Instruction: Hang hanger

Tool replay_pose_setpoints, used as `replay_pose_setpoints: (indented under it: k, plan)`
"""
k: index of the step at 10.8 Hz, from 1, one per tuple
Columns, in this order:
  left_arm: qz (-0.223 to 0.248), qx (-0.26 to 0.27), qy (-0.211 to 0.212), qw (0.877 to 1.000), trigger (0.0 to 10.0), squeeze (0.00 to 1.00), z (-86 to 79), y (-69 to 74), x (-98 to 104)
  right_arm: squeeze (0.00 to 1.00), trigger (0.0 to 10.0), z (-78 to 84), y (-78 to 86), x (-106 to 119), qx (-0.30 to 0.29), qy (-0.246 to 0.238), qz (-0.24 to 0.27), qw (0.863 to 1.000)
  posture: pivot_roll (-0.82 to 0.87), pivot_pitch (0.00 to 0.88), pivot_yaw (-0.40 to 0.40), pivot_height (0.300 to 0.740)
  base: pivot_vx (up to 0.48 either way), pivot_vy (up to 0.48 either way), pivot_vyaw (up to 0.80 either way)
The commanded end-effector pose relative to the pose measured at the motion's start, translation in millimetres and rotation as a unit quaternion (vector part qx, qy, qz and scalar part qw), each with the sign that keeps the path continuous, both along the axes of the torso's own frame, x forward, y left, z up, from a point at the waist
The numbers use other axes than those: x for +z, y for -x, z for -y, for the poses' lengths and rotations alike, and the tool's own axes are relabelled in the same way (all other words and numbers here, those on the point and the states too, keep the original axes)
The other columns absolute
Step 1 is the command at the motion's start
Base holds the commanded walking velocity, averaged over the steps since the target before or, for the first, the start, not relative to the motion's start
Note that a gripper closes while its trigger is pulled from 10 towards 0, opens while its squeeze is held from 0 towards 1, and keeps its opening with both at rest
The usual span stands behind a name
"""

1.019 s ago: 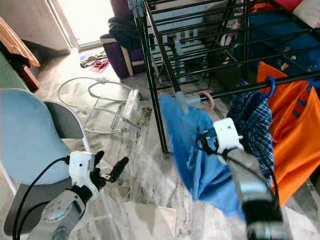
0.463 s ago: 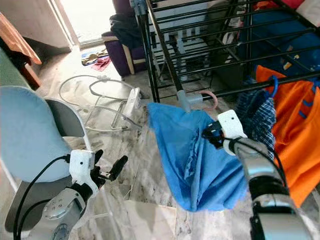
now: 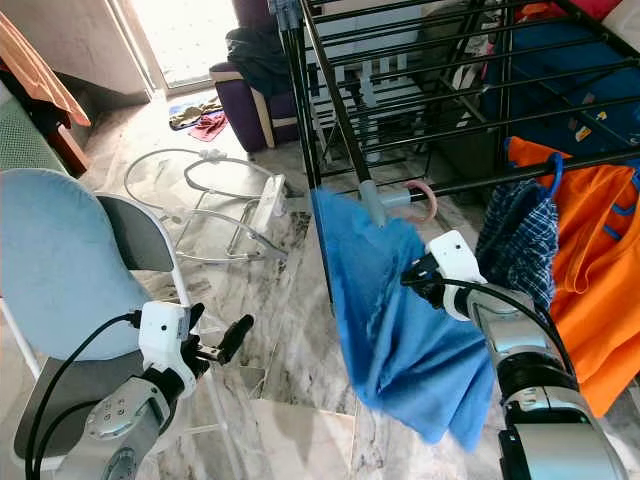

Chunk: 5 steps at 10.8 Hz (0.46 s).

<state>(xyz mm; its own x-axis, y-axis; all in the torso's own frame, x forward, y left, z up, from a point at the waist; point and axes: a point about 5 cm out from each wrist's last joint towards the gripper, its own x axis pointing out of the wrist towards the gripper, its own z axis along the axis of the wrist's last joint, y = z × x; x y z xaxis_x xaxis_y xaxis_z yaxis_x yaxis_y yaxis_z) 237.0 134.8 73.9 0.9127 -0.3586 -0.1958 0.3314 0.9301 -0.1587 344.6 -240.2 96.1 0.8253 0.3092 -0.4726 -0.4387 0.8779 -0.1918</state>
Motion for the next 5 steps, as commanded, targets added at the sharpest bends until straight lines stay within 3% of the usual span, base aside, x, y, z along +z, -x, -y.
replay_pose_setpoints:
  k: [1, 2, 4, 5]
  plan:
    - [-0.011, 0.004, -0.014, 1.000, 10.0, 0.00, -4.8, 2.7, -3.6, 0.00, 4.0, -5.0, 2.4, -5.8, 0.012, -0.001, -0.007, 1.000, -0.14, 0.032, 0.121, 0.740, 0.000, 0.000, 0.00]
    - [-0.012, 0.003, -0.014, 1.000, 10.0, 0.00, -4.7, 3.1, -3.9, 0.00, 4.2, -4.1, 3.3, -7.8, 0.010, -0.001, -0.008, 1.000, -0.14, 0.032, 0.121, 0.740, 0.000, 0.000, 0.00]
    - [-0.016, 0.000, -0.015, 1.000, 10.0, 0.00, -3.7, 4.2, -5.3, 0.00, 0.0, -4.1, 6.4, -12.7, 0.008, -0.004, -0.011, 1.000, -0.14, 0.035, 0.124, 0.740, 0.000, 0.000, 0.00]
    - [-0.017, -0.001, -0.016, 1.000, 10.0, 0.00, -3.3, 4.3, -5.7, 0.00, 0.0, -3.9, 7.0, -13.6, 0.006, -0.005, -0.011, 1.000, -0.14, 0.037, 0.125, 0.740, 0.000, 0.000, 0.00]
